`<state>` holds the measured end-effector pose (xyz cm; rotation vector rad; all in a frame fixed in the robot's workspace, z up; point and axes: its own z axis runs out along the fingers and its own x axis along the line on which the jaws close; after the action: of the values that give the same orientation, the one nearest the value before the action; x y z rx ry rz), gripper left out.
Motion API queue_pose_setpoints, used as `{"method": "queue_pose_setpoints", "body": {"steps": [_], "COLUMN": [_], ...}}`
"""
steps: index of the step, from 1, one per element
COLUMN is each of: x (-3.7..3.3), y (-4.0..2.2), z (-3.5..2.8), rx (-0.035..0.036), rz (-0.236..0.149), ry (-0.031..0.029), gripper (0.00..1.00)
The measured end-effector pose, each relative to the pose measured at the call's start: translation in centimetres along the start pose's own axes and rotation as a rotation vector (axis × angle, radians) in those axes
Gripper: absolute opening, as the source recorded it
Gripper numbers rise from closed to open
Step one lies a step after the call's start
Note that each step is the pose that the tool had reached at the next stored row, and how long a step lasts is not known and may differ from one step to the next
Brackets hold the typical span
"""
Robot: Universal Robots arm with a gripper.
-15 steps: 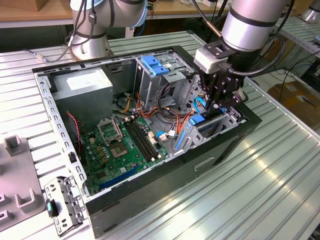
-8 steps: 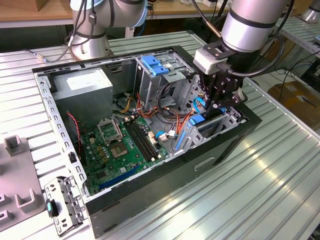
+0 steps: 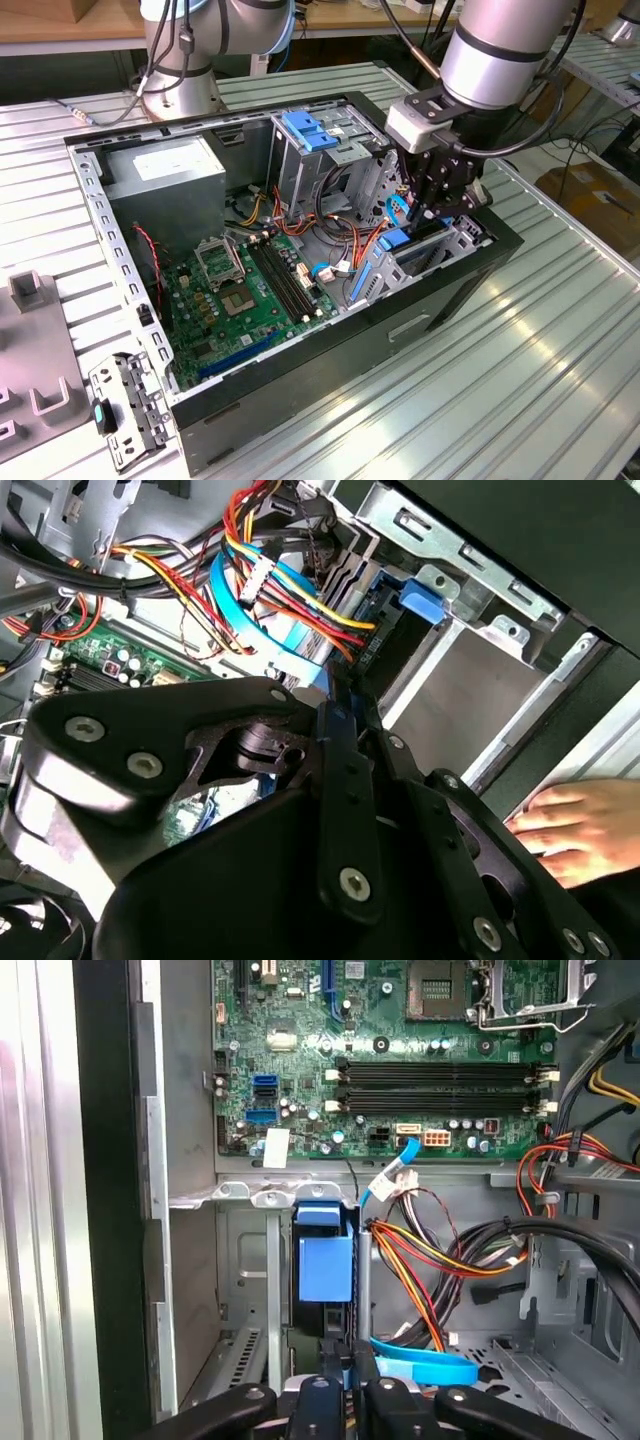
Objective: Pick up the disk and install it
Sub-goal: 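Insert the second disk wire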
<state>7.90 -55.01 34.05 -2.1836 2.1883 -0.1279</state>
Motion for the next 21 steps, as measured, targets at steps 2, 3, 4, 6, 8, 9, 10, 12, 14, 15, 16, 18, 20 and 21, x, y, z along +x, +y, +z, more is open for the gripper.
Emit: {"method": "queue_pose_setpoints", "body": {"steps": [2, 3, 4, 6, 8, 9, 10, 12, 14, 15, 16, 18, 20, 21], "x": [0.00, 0.00, 0.00, 0.00, 0.03, 0.05, 0.06, 0.06, 0.06, 0.06, 0.06, 0.06, 0.06, 0.06], "y": [0.00, 0.00, 0.00, 0.00, -0.12, -0.19, -0.22, -0.22, -0.22, -0.22, -0.23, -0.23, -0.22, -0.22], "z": [0.02, 0.02, 0.04, 0.03, -1.25, -2.05, -2.38, -2.37, -2.38, -2.39, -2.39, -2.39, -2.39, -2.39], "rx": [0.0000, 0.0000, 0.0001, 0.0001, 0.0001, 0.0001, 0.0001, 0.0002, 0.0002, 0.0002, 0.0002, 0.0002, 0.0003, 0.0003], "rz": [0.000, 0.000, 0.000, 0.000, 0.000, 0.000, 0.000, 0.000, 0.000, 0.000, 0.000, 0.000, 0.000, 0.000], "ry": [-0.0004, -0.0004, -0.0007, -0.0008, -0.0007, -0.0005, -0.0005, -0.0007, -0.0005, -0.0005, -0.0004, -0.0005, -0.0005, -0.0005], "gripper": [0.16, 0.16, 0.17, 0.17, 0.24, 0.24, 0.24, 0.24, 0.16, 0.11, 0.11, 0.11, 0.11, 0.11]}}
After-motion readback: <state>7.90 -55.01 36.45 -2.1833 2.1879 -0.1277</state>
